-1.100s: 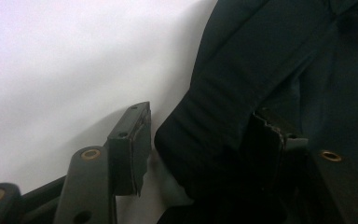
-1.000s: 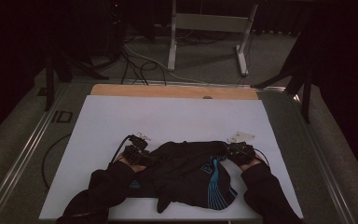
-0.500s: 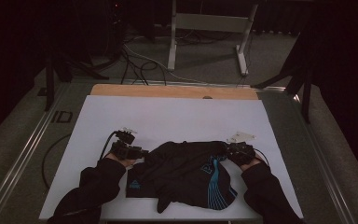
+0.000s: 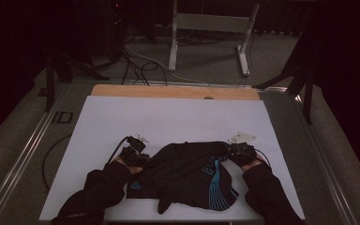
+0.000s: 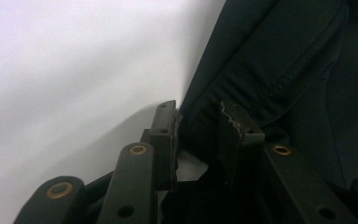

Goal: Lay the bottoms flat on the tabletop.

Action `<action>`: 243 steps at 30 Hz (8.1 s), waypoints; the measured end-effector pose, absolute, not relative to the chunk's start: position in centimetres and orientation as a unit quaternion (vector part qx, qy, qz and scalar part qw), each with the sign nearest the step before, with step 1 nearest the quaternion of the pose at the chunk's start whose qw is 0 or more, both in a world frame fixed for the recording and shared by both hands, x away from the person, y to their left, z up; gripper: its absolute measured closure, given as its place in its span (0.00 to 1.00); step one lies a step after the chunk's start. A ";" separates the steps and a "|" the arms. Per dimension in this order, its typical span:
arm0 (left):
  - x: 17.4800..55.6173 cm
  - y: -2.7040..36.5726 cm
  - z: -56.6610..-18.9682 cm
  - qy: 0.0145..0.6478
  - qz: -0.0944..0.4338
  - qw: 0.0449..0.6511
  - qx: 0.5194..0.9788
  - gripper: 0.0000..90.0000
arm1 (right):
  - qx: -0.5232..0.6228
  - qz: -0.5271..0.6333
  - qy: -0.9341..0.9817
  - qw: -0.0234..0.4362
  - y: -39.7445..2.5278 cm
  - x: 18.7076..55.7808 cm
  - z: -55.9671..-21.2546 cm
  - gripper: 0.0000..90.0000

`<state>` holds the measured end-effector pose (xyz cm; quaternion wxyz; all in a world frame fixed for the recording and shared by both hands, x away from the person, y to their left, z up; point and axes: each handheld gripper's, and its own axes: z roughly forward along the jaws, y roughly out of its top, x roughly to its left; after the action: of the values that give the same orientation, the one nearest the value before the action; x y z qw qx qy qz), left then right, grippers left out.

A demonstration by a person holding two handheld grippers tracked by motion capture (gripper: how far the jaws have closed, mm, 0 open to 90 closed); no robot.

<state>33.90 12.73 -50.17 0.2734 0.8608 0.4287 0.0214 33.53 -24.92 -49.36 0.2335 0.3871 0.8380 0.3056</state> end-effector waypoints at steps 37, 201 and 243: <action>45.4 14.4 -44.0 0.416 0.212 0.255 0.847 0.93 | 0.437 0.354 0.792 0.236 -22.8 44.9 -46.1 0.91; 26.2 18.3 -48.1 0.283 0.085 0.375 0.879 0.42 | 0.364 0.417 0.816 0.167 -26.4 30.1 -47.0 0.10; 29.3 -0.5 -50.3 0.128 0.083 0.326 0.933 0.96 | 0.307 0.341 0.863 0.211 -29.4 28.6 -49.0 0.98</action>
<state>29.34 -0.54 -50.27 0.3261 0.9329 0.1284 0.0831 28.61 -29.42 -48.95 0.2109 0.3073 0.8630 0.3411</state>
